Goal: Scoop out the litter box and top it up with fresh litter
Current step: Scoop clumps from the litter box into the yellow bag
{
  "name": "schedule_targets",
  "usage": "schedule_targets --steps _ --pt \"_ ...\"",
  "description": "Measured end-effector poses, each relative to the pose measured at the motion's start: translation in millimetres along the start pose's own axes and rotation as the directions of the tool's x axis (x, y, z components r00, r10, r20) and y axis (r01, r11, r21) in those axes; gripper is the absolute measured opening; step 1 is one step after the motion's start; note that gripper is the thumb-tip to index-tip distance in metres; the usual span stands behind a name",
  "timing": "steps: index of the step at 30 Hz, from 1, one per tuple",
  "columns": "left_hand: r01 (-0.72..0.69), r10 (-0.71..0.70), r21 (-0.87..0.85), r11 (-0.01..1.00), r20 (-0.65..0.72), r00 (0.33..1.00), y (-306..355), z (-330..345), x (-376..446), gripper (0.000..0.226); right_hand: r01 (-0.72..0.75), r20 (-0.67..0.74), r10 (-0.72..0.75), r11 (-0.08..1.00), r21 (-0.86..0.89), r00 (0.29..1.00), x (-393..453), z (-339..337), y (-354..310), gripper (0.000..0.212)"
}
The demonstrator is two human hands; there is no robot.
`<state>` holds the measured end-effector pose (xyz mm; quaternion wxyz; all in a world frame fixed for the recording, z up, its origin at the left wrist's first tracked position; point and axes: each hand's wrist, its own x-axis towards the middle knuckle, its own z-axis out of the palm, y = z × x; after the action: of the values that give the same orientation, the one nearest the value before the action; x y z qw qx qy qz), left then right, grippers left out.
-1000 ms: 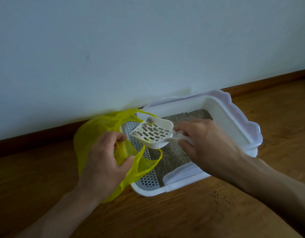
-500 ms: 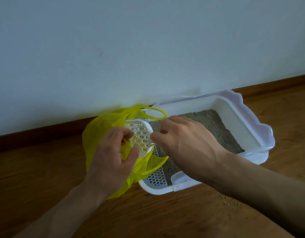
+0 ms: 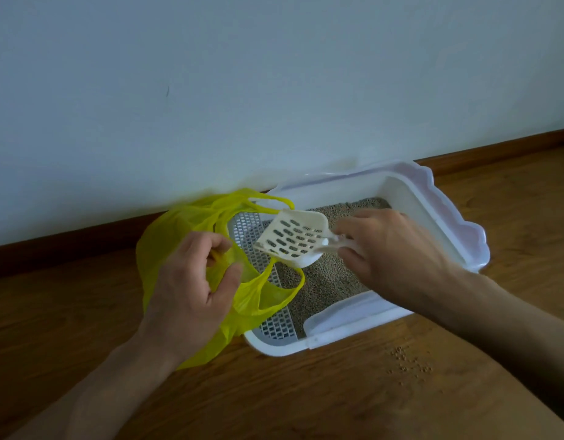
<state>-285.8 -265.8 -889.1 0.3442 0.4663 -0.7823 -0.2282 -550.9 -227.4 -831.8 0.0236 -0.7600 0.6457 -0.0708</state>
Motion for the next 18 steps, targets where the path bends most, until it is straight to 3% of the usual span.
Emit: schedule_targets --steps 4,10,13,18 --pt "0.005 -0.005 0.019 1.000 -0.007 1.000 0 1 0 0.028 -0.131 0.011 0.130 0.989 0.067 0.991 -17 9 26 0.006" --pt "0.010 -0.011 0.020 1.000 0.018 1.000 2 3 1 0.031 -0.344 0.104 0.344 0.939 -0.017 0.933 -28 18 58 0.008" --pt "0.015 -0.016 0.021 1.000 0.021 1.000 3 5 0 0.033 -0.383 0.131 0.377 0.924 0.021 0.917 -26 26 65 0.008" --pt "-0.001 -0.001 0.039 0.999 0.040 0.999 2 6 -1 0.032 -0.389 0.131 0.377 0.918 0.083 0.917 -23 40 70 0.028"
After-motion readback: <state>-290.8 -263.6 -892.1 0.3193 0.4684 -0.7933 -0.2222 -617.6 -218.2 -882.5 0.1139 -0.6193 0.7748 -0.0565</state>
